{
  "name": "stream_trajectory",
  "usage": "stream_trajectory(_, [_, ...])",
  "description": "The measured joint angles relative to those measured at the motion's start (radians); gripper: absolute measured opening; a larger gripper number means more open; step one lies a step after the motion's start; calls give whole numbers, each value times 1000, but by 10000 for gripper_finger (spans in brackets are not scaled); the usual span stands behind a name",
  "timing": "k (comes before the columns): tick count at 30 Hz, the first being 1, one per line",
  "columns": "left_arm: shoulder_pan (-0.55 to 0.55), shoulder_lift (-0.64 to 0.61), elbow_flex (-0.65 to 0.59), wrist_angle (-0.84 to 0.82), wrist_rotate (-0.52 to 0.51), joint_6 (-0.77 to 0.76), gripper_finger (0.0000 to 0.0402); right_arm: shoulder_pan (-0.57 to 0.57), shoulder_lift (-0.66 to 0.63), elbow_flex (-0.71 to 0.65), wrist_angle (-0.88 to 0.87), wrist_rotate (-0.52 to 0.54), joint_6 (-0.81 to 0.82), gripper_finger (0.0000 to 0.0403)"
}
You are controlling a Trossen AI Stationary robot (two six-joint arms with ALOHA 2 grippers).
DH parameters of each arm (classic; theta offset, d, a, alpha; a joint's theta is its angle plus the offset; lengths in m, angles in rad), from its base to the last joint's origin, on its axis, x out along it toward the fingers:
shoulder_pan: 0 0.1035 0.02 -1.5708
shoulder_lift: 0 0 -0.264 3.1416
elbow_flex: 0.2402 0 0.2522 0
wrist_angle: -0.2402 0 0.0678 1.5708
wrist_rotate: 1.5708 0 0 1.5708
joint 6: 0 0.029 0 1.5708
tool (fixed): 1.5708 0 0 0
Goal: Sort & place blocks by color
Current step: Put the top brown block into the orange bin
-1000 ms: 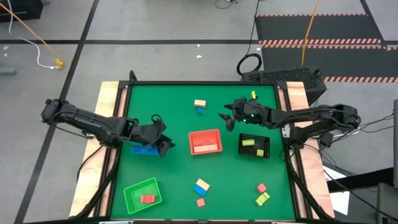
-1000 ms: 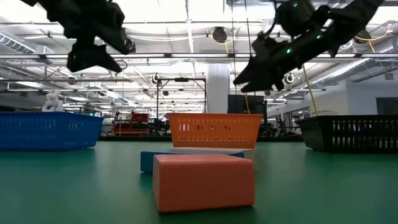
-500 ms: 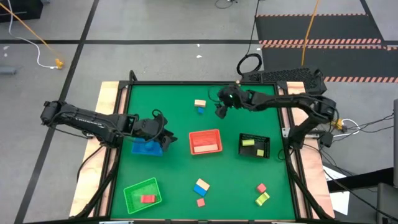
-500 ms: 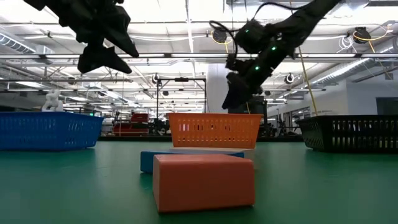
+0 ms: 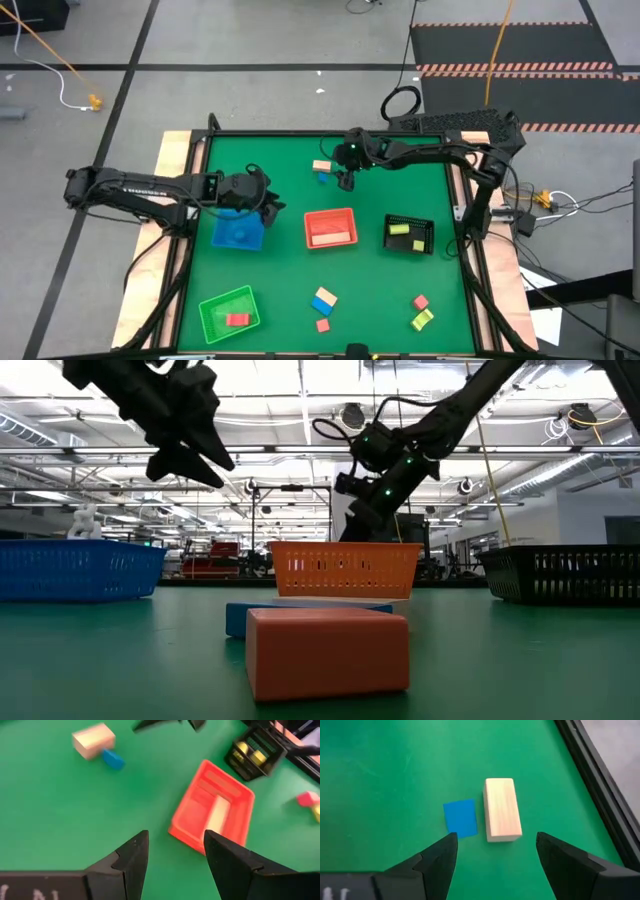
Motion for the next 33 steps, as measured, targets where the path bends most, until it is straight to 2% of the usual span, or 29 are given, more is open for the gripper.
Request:
stream_trajectory(7, [122, 0, 0, 63, 6, 133, 193, -20, 93, 64, -2, 0, -50, 263])
stream_trajectory(14, [204, 0, 0, 91, 23, 163, 193, -54, 160, 115, 2, -6, -49, 263])
stream_trajectory(21, [245, 0, 0, 96, 25, 181, 193, -70, 159, 115, 2, -130, -24, 263])
stream_trajectory(31, [288, 0, 0, 182, 34, 191, 191, -70, 159, 115, 3, -134, -54, 262])
stream_trajectory(33, [297, 0, 0, 194, 49, 190, 191, -70, 167, 115, 8, -164, -56, 256])
